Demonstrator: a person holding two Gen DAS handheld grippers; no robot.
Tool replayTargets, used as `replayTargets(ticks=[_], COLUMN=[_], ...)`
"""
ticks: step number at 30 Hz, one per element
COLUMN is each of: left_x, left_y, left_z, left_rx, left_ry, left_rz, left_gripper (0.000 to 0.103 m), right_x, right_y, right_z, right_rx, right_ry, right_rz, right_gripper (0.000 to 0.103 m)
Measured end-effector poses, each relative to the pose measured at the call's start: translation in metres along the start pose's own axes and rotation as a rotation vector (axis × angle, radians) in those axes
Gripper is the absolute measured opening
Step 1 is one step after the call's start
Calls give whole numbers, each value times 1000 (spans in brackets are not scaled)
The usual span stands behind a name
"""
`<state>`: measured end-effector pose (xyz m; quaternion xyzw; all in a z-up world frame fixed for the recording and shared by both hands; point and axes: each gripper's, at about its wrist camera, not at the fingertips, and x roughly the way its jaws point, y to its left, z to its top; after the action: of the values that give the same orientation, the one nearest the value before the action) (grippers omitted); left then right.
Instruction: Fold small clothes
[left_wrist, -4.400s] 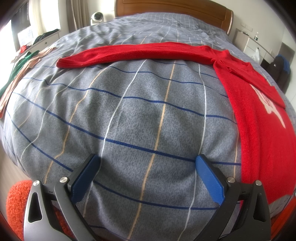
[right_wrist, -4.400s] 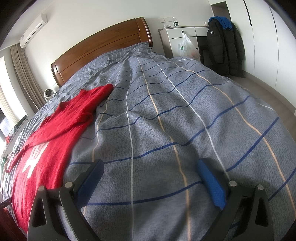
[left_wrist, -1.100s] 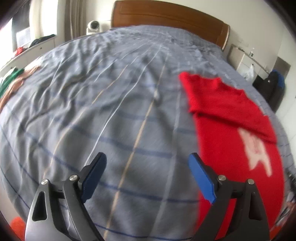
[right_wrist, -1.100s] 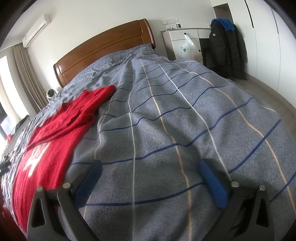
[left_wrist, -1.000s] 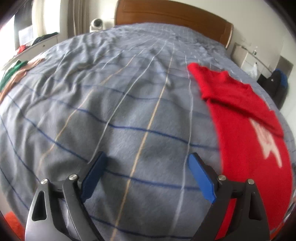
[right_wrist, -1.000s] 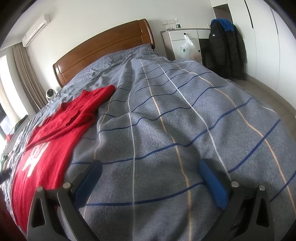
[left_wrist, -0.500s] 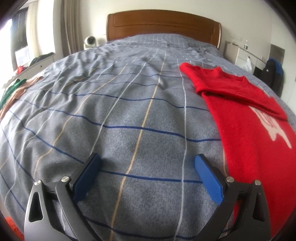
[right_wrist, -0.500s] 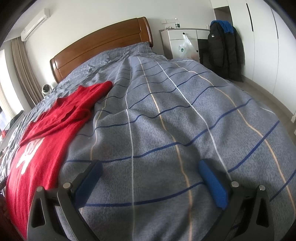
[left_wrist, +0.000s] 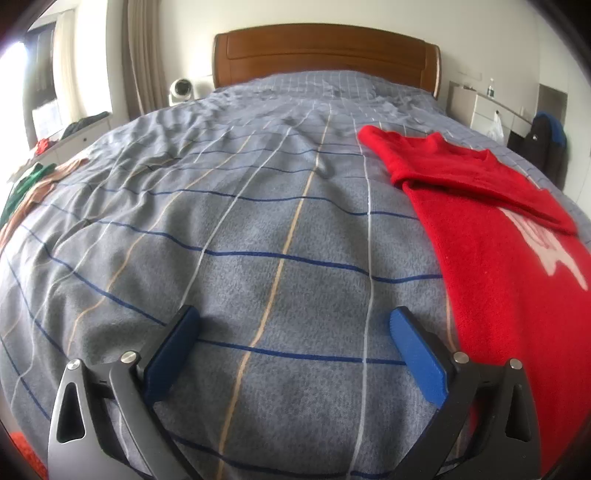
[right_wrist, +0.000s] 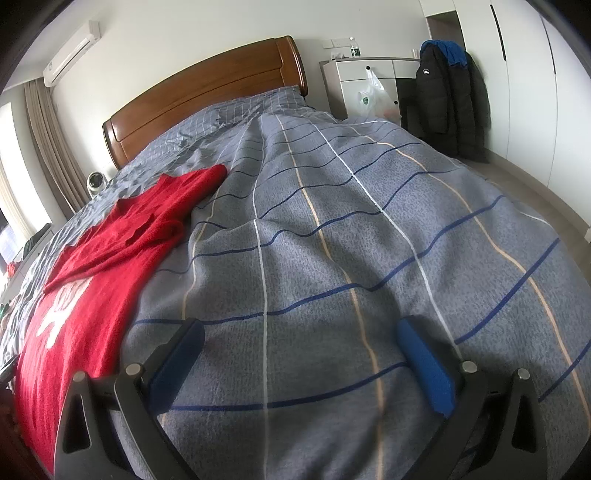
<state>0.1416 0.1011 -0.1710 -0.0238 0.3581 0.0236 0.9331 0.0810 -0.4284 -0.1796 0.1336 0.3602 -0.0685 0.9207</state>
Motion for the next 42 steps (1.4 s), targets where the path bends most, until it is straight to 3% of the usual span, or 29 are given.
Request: replayTargets(ticks=[9,12,14,17,21,24,30,34,42], left_x=[1,1,-6,-38,-68,-78,-76,-71,-70], left_y=[0,1,6,20,13,4,6,14,23], left_z=[-1,4,12,11,-15,-28,-21,-28,-31], left_rx=[2,13,10,-38,24,27,-18,-63,-105], left_ry=[1,37,105,145,206,213,176,198,200], left_rz=[-5,-22,-51,-180,-262,-280,-300,-298,-297], left_gripper=[102,102,101,101,101,101,101,101,101], right_x=[-1,2,6,-5,-66,-95,-123,-137,-118], right_y=[0,2,8,22,40,65,90,97,81], right_z=[-1,0,3,19,11,-22,-79,-74,-73], right_rx=[-6,-21,-50,-88,1,-57,-151,-166,-46], right_ry=[3,20,60,156,149,164,78,-4,51], right_rz=[-6,-22,-56,-96,144,205,50,71,40], right_gripper=[103,103,103,102,102,102,102,102,102])
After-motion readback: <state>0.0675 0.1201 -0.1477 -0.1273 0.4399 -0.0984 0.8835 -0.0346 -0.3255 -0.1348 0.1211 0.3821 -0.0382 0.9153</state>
